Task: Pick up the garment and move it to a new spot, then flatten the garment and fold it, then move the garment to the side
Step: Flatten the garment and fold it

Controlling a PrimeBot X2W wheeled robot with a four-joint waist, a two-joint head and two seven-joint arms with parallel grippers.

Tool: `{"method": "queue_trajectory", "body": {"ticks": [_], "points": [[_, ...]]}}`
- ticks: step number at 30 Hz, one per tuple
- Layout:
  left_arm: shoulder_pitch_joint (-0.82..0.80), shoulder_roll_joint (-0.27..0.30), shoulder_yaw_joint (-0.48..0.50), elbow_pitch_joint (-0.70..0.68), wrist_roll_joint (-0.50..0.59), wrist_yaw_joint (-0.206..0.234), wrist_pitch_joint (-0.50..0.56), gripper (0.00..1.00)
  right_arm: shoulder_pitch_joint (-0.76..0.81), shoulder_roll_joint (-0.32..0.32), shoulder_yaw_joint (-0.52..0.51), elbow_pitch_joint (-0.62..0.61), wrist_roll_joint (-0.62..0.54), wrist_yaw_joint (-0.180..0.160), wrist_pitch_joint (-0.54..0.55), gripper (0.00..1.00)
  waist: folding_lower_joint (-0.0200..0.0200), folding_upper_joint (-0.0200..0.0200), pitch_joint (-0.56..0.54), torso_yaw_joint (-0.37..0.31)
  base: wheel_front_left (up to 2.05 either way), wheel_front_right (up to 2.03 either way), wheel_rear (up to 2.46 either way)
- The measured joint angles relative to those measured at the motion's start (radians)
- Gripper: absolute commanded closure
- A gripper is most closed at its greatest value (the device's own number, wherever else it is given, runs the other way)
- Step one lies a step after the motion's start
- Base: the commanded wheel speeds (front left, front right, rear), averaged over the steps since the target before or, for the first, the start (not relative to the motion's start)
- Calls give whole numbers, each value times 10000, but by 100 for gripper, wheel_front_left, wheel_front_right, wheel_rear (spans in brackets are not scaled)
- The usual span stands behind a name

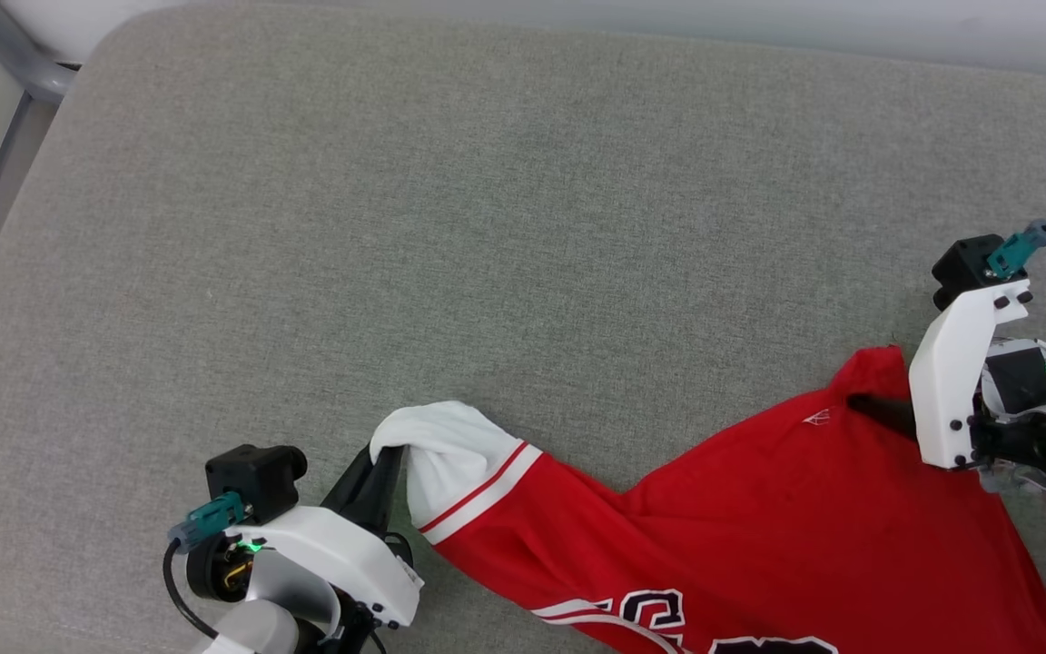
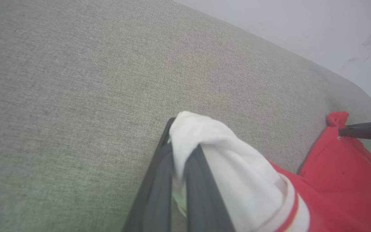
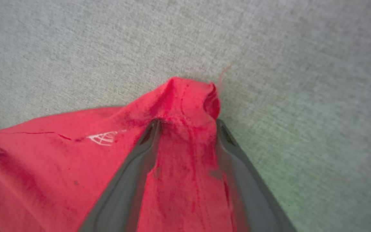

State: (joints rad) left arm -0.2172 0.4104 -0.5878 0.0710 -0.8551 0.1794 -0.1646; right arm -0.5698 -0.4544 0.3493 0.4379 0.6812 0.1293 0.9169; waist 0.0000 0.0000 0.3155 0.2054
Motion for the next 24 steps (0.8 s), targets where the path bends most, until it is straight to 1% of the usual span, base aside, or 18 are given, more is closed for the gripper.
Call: {"method": "queue_trajectory", "body": {"ticks": [3, 6, 9, 13, 18, 21, 24], "points": [[-36, 4, 21, 121, 0, -6, -40, 100, -52, -17, 188, 138, 138, 0, -79, 100, 0, 0, -112, -18, 0, 0, 0], [-56, 42, 73, 184, -6, -4, -94, 100, -115, 15, 389, 198, 215, 13, -410, 100, 0, 0, -303, -58, 0, 0, 0], [-154, 224, 167, 224, 4, 56, -58, 100, -272, 17, 456, 228, 205, 17, -972, 100, 1, 0, -531, -144, 0, 0, 0], [-691, 568, 416, 263, 61, 50, 142, 100, -720, 35, 190, 303, -35, 15, -1831, 100, 0, 0, -875, -334, 0, 0, 0], [-2209, 957, 518, 493, 286, -98, 807, 100, -1421, 253, -376, 518, -748, 17, -2706, 100, 0, 0, -1163, -703, 0, 0, 0], [-3511, 924, 495, 857, 453, -255, 1287, 100, -2060, 339, -771, 639, -1312, 17, -3187, 100, 0, 0, -1194, -905, 0, 0, 0], [-4890, 698, 537, 1402, 522, -391, 1624, 100, -2714, 322, -1099, 742, -1904, 17, -3662, 100, 1, 0, -1082, -964, 0, 0, 0]]}}
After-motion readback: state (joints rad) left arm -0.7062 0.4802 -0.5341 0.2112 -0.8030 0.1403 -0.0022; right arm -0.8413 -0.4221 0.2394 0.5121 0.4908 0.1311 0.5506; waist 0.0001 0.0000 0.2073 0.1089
